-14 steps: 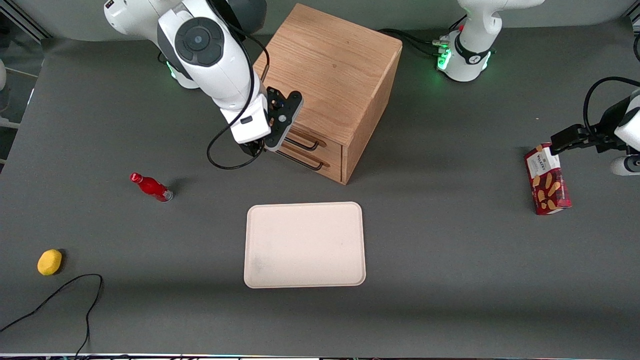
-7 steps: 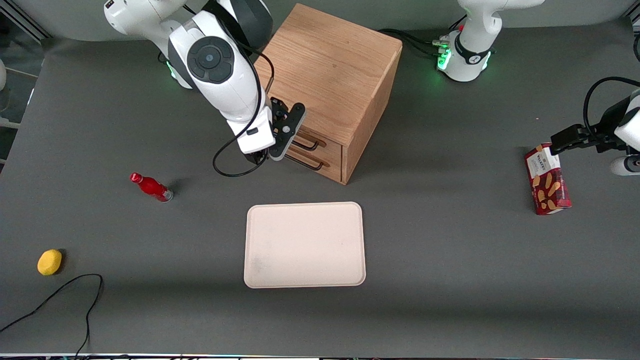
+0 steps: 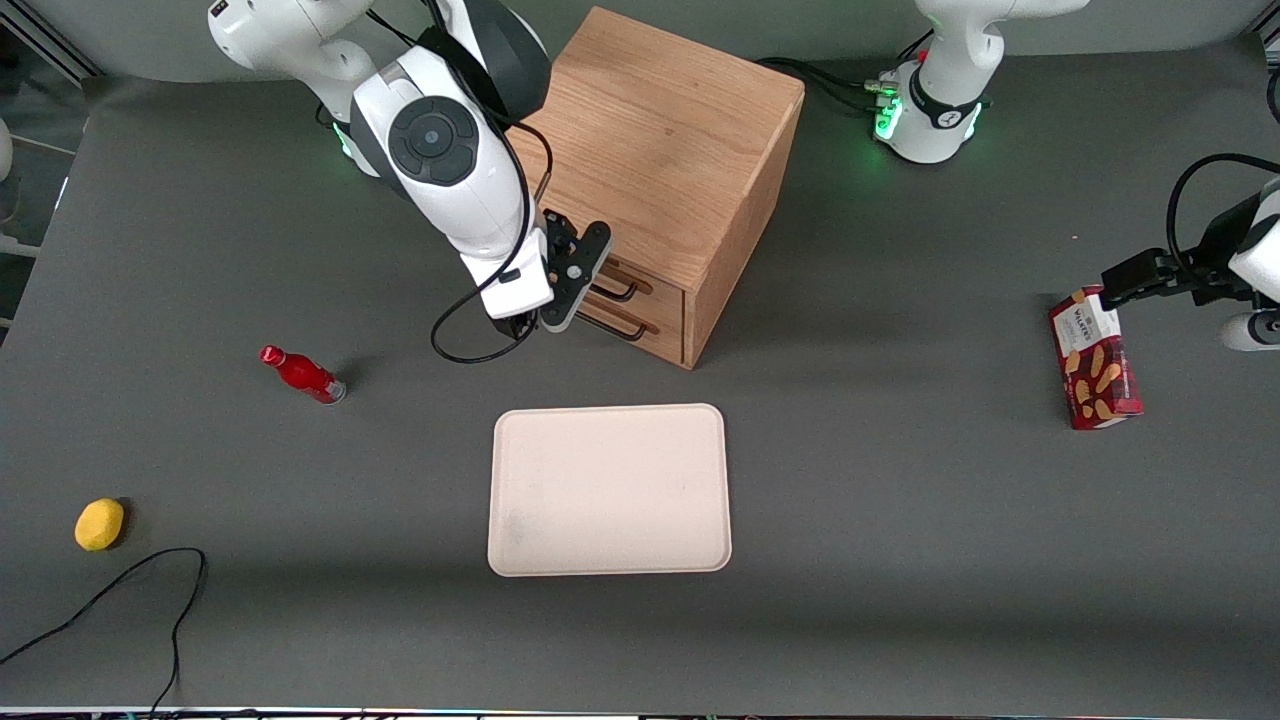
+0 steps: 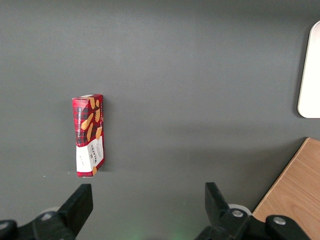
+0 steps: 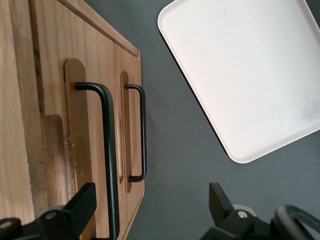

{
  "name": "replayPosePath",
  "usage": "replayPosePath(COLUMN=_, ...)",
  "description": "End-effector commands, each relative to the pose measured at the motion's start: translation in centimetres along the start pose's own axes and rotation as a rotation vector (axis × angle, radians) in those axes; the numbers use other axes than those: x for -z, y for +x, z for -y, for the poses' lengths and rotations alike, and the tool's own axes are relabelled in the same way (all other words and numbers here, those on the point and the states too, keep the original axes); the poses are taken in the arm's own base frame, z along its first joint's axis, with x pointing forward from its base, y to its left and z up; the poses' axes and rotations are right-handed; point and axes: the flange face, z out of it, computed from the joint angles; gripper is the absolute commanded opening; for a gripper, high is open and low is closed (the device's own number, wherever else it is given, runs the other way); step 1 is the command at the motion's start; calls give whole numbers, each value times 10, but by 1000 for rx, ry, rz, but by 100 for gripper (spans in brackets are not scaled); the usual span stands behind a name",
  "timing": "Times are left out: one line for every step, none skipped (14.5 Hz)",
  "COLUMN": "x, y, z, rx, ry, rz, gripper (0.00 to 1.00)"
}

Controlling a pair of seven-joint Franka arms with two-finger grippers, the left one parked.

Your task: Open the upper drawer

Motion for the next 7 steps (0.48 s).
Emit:
replayPosePath(x=-1, y=0, z=4, rx=31, ry=-14, rz=-5, gripper=100)
replayPosePath(x=-2, y=1, z=5, rx=32, ry=-12, rz=-5, gripper=100)
replayPosePath(x=-3, y=1, z=5, rx=34, ry=-11, rz=-3, gripper=100)
replayPosePath(x=-5, y=1, z=7, rx=38, ry=-9, rz=1, gripper=100)
replayPosePath(x=-7, y=1, z=8, rx=42, ry=-6, rz=5, gripper=100)
replayPosePath(x=-12, y=1, z=7, rx=43, ry=-4, rz=11, gripper=100)
replayPosePath(x=-15, y=0, z=7, rx=42, ry=-5, rz=10, gripper=100)
